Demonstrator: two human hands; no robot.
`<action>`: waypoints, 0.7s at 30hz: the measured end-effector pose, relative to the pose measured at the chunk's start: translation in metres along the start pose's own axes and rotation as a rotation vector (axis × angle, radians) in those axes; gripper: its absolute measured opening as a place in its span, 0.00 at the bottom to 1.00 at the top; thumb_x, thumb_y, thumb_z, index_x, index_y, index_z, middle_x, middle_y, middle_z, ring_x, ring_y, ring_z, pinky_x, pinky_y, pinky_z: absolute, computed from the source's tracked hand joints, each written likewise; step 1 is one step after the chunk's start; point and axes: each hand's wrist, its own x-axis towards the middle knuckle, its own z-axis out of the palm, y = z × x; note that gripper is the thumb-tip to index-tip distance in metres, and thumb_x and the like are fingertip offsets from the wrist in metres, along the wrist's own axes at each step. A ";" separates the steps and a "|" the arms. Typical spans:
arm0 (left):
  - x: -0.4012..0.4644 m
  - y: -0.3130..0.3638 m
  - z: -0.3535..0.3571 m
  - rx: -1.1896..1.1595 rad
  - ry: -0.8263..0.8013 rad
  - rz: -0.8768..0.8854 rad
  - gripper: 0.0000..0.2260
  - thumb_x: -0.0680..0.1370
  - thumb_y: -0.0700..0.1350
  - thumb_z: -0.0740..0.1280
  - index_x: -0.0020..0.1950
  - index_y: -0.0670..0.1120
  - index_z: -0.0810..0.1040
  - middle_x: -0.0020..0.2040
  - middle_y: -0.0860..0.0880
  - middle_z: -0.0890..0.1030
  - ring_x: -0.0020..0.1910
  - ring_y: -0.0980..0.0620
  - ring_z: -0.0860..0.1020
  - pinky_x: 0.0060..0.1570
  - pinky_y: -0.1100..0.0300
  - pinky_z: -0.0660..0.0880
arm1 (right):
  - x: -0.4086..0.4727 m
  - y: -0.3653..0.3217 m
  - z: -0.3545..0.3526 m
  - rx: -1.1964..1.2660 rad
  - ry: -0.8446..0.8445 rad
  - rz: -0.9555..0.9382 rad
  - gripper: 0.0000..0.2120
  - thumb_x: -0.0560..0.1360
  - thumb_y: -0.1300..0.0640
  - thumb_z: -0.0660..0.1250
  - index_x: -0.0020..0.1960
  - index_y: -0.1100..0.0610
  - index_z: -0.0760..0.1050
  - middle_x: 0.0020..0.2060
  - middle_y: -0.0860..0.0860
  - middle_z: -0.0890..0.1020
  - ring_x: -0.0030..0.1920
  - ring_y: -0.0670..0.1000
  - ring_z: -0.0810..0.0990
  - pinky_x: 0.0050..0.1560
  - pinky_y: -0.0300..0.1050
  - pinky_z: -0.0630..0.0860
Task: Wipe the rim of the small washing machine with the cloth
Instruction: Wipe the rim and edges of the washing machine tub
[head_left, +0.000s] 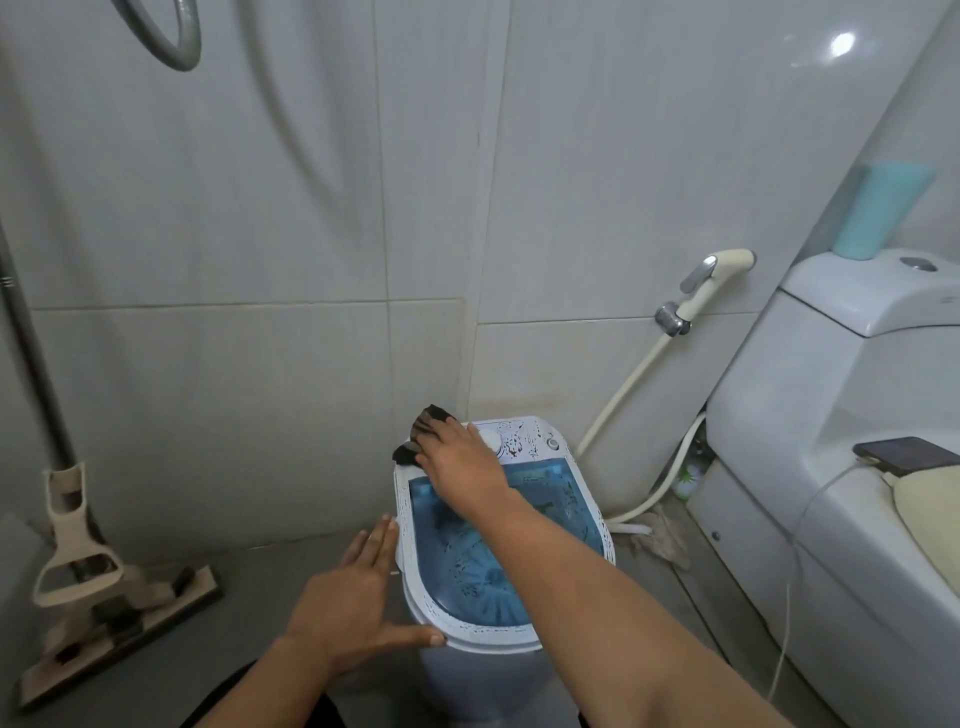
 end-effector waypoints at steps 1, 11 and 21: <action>0.000 0.000 0.000 0.001 -0.002 -0.001 0.67 0.57 0.88 0.55 0.82 0.49 0.35 0.82 0.55 0.38 0.82 0.53 0.43 0.76 0.49 0.64 | 0.010 0.002 -0.005 -0.017 -0.037 0.007 0.16 0.82 0.56 0.63 0.67 0.61 0.76 0.71 0.59 0.75 0.70 0.62 0.72 0.69 0.57 0.68; -0.001 0.002 -0.002 0.007 -0.015 -0.012 0.67 0.56 0.88 0.55 0.82 0.49 0.35 0.82 0.56 0.38 0.82 0.53 0.44 0.75 0.48 0.66 | 0.047 0.022 -0.069 0.016 -0.311 0.145 0.14 0.81 0.56 0.62 0.60 0.56 0.83 0.54 0.57 0.85 0.52 0.60 0.82 0.51 0.48 0.78; 0.000 0.001 0.000 0.008 -0.014 -0.007 0.67 0.57 0.88 0.54 0.82 0.50 0.35 0.82 0.56 0.37 0.82 0.54 0.44 0.75 0.50 0.65 | -0.023 0.087 -0.075 -0.029 -0.202 0.174 0.20 0.85 0.55 0.57 0.76 0.56 0.71 0.76 0.54 0.69 0.75 0.55 0.68 0.70 0.47 0.67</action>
